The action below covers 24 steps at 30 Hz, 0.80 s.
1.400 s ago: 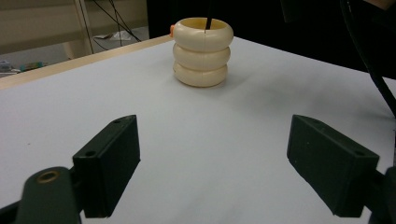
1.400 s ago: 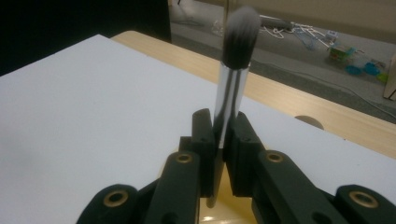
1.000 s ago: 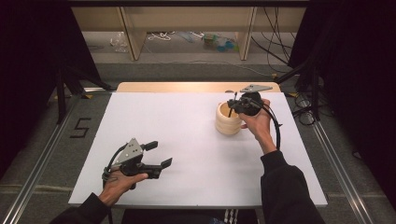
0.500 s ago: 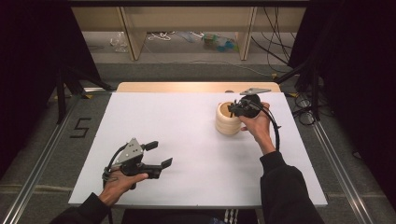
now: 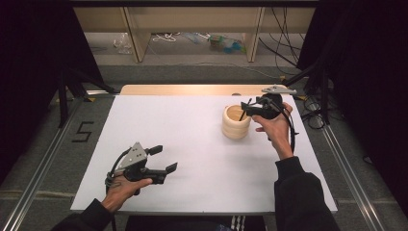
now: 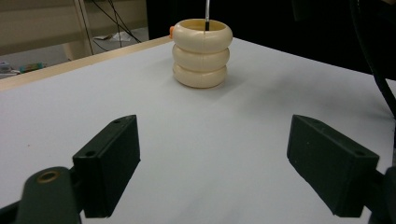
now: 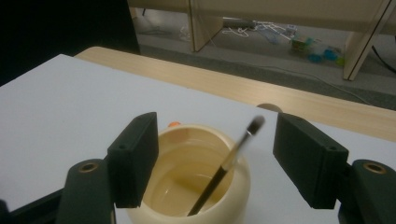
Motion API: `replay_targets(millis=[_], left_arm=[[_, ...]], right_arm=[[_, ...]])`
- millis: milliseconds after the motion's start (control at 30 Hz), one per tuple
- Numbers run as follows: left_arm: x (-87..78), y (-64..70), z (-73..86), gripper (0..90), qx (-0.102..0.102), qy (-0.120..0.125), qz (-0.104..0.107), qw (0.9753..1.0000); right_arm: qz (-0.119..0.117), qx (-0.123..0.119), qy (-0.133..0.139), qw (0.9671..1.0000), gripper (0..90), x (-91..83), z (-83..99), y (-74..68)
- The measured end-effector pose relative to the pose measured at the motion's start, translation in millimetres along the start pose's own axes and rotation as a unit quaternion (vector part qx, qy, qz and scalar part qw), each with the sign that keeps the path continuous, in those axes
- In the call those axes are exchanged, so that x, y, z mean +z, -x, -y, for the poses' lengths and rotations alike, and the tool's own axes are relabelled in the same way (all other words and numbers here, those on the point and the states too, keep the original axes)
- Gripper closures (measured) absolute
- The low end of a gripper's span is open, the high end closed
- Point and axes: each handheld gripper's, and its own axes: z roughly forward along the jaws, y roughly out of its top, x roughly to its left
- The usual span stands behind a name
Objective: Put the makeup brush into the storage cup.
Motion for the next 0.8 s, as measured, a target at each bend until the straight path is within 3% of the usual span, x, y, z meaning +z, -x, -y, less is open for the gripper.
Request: replay_targets(millis=[300,433,633,800], left_arm=[[-0.5,0.1,-0.2,16.8,-0.005,0.003,0.0,1.0],[-1.2,-1.2,-0.5,16.8,0.002,0.004,-0.002,1.0],[-1.4,-1.0,-0.4,16.6,-0.006,0.006,-0.006,0.9999],[-1.6,-1.9,-0.6,16.5,-0.001,0.006,-0.005,1.0]], right_arm=[[-0.013,-0.016,0.016,0.9997,24.8,-20.8,-2.5,-10.3],[-0.017,-0.021,0.016,0.9995,21.5,-26.2,-1.1,-16.0],[-0.034,-0.047,0.039,0.9976,15.9,-37.2,4.4,-26.0],[-0.044,-0.044,0.05,0.9968,16.0,-41.6,10.2,-28.1]])
